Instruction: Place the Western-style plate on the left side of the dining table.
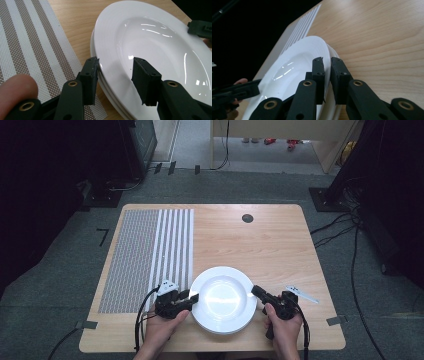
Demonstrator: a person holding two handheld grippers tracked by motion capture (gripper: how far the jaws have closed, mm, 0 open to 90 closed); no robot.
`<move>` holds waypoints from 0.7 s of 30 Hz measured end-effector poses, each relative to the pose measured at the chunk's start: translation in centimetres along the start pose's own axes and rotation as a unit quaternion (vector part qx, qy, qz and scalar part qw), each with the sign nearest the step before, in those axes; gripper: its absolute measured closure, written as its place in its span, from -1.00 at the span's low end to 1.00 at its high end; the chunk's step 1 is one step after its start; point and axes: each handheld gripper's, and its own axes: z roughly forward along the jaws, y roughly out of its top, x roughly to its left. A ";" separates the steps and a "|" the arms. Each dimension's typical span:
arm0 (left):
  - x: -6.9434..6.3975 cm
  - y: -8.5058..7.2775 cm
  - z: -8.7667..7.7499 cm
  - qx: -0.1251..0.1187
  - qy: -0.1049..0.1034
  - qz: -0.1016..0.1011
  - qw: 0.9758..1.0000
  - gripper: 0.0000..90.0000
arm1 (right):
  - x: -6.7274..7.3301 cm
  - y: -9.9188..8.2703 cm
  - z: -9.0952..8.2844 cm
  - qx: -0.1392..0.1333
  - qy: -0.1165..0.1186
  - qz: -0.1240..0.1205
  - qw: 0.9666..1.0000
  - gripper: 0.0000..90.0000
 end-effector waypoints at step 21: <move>0.1 -0.3 0.0 -0.011 0.004 -0.011 1.000 0.31 | 0.4 -0.4 0.8 -0.020 0.053 -0.020 0.998 0.75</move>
